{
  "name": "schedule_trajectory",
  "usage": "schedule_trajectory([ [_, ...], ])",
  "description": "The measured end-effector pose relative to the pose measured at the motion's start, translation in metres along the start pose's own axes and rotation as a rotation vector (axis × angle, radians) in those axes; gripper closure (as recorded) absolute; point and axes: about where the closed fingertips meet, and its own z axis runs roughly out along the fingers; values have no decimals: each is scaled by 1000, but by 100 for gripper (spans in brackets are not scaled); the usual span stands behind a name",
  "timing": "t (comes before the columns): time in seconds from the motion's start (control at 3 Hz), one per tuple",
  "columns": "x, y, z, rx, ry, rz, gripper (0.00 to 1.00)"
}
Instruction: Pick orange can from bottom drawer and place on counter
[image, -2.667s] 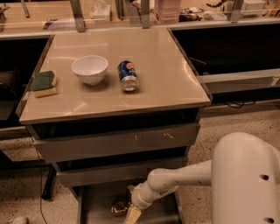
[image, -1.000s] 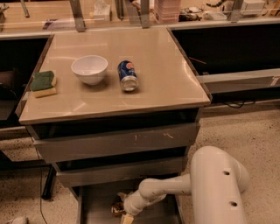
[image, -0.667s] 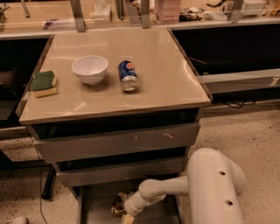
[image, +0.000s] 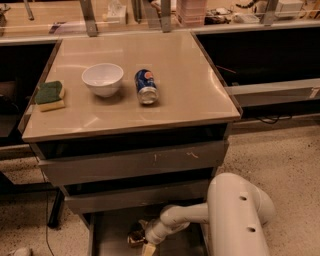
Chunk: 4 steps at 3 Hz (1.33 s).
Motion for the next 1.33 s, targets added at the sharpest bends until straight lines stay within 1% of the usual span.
schedule_trajectory([
  [0.33, 16, -8, 9, 2, 12, 21, 0],
  [0.67, 26, -9, 20, 3, 13, 74, 18],
  [1.33, 27, -9, 20, 3, 12, 76, 64],
])
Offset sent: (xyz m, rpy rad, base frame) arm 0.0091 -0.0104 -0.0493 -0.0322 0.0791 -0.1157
